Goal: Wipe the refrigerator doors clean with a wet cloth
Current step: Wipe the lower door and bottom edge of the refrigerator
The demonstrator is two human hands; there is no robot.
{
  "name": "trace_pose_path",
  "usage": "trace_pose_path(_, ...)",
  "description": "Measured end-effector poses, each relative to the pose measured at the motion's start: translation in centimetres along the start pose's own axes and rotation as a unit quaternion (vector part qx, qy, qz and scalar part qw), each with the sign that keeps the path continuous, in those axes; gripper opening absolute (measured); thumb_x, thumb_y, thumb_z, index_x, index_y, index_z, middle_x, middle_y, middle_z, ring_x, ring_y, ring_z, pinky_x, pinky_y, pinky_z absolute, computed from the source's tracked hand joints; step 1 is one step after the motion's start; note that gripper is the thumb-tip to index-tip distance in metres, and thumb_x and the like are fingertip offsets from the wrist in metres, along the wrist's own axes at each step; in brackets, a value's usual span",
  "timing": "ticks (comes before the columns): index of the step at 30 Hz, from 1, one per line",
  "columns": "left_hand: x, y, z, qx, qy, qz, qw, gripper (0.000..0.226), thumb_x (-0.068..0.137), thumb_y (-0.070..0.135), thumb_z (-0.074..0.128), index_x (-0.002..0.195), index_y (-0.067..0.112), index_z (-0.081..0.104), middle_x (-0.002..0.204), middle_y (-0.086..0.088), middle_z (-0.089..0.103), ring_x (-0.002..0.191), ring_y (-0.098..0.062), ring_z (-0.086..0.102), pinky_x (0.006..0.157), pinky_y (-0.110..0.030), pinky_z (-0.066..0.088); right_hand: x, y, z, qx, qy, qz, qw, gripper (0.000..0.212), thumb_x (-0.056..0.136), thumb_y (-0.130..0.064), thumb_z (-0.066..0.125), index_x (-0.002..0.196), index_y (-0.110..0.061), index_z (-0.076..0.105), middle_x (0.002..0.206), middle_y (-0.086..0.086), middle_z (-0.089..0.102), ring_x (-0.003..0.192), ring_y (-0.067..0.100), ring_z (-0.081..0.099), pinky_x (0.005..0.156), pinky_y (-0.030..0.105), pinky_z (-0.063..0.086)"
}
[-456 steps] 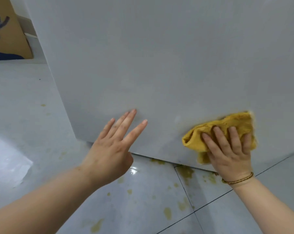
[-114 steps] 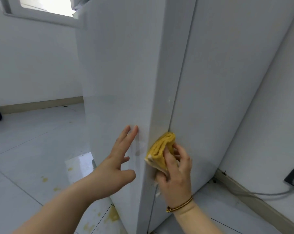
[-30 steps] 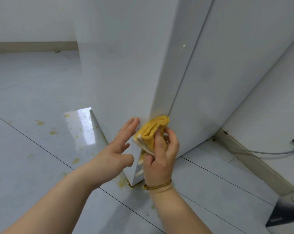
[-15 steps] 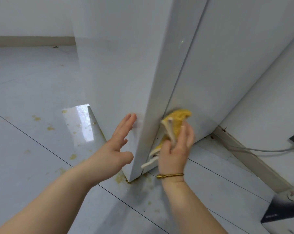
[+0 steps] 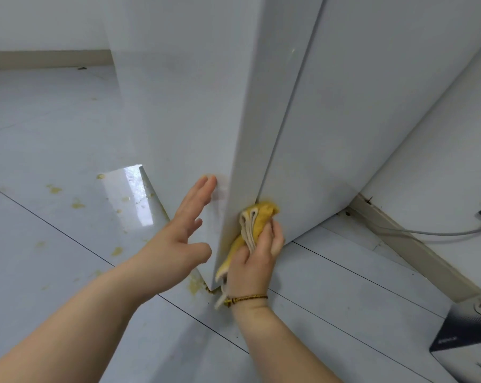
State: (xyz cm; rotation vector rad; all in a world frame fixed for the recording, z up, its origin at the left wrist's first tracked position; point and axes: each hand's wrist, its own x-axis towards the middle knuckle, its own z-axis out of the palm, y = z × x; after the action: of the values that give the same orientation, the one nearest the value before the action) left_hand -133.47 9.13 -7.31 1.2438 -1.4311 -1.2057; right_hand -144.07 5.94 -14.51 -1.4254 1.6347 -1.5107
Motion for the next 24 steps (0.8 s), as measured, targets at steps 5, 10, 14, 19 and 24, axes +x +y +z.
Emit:
trace_pose_path(5,0.1,0.0,-0.2,0.007,-0.004,0.007,1.0,0.089,0.054,0.005,0.037,0.116,0.066,0.02,0.141,0.043,0.007,0.127,0.024,0.017,0.097,0.0,0.026,0.6,-0.4,1.2,-0.041,0.079,-0.14,0.986,0.057,0.071,-0.003,0.028,0.127,-0.001,0.038,0.129,0.004,0.032,0.113,0.014,0.035,0.103,0.002,0.017)
trace_pose_path(10,0.1,-0.6,-0.3,0.014,0.018,0.016,1.0,0.086,0.056,0.003,0.037,0.119,0.061,0.028,0.143,0.038,0.015,0.128,0.02,0.023,0.101,-0.004,0.03,-1.1,4.9,-0.4,-0.176,-0.141,0.017,0.974,0.053,0.087,0.009,0.034,0.139,-0.002,0.028,0.148,0.013,0.02,0.133,0.023,0.032,0.1,0.007,0.017)
trace_pose_path(14,0.0,-1.6,0.3,0.003,0.024,-0.015,1.0,0.085,0.056,0.005,0.037,0.118,0.062,0.024,0.145,0.036,0.015,0.124,0.024,0.024,0.096,-0.005,0.031,-0.9,4.5,-1.4,-0.109,-0.194,0.128,0.967,0.056,0.089,0.008,0.033,0.142,-0.005,0.022,0.147,0.0,0.02,0.131,0.017,0.034,0.099,0.009,0.023)
trace_pose_path(19,0.0,-2.7,0.5,-0.005,-0.004,-0.052,0.999,0.085,0.066,-0.001,0.047,0.116,0.061,0.018,0.149,0.022,0.017,0.111,0.032,0.027,0.087,0.003,0.031,-3.0,1.3,1.8,-0.057,-0.018,-0.144,0.988,0.059,0.078,-0.011,0.031,0.136,-0.015,0.022,0.136,0.001,0.022,0.121,0.019,0.029,0.102,0.019,0.025)
trace_pose_path(24,-0.1,-2.5,0.5,-0.006,-0.003,-0.063,0.998,0.091,0.078,-0.02,0.037,0.113,0.061,0.017,0.149,0.022,0.015,0.105,0.03,0.026,0.078,0.008,0.034,-4.0,5.2,1.1,-0.195,-0.045,-0.249,0.948,0.063,0.074,-0.003,0.038,0.133,-0.015,0.019,0.135,0.013,0.025,0.109,0.029,0.037,0.092,0.032,0.045)
